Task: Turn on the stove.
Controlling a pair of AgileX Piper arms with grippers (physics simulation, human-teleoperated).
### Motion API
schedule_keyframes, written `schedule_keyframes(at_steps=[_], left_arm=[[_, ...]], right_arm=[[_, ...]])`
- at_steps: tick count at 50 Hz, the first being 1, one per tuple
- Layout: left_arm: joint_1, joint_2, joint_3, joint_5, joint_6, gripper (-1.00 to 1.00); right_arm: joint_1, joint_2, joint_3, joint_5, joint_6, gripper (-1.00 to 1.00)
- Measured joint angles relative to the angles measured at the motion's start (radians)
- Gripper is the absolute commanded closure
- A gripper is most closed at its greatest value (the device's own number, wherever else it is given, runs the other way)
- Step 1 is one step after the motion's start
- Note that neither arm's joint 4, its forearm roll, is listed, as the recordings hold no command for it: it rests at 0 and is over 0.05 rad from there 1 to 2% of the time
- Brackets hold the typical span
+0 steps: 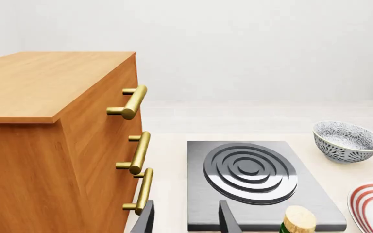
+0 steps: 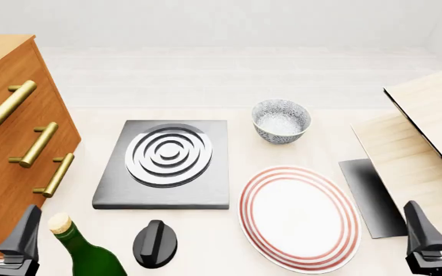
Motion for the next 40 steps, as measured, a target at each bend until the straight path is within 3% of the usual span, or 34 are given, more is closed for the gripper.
schedule_keyframes(at_steps=[25,40], left_arm=[[0.000,0.005,-0.003,-0.001,0.000,-1.00],[0.000,0.005,-0.003,-0.001,0.000,-1.00]], right_arm=[[0.073,-0.030,-0.055,0.033,-0.009,-1.00],[0.206,0.033,-0.171,0.096,-0.062,-1.00]])
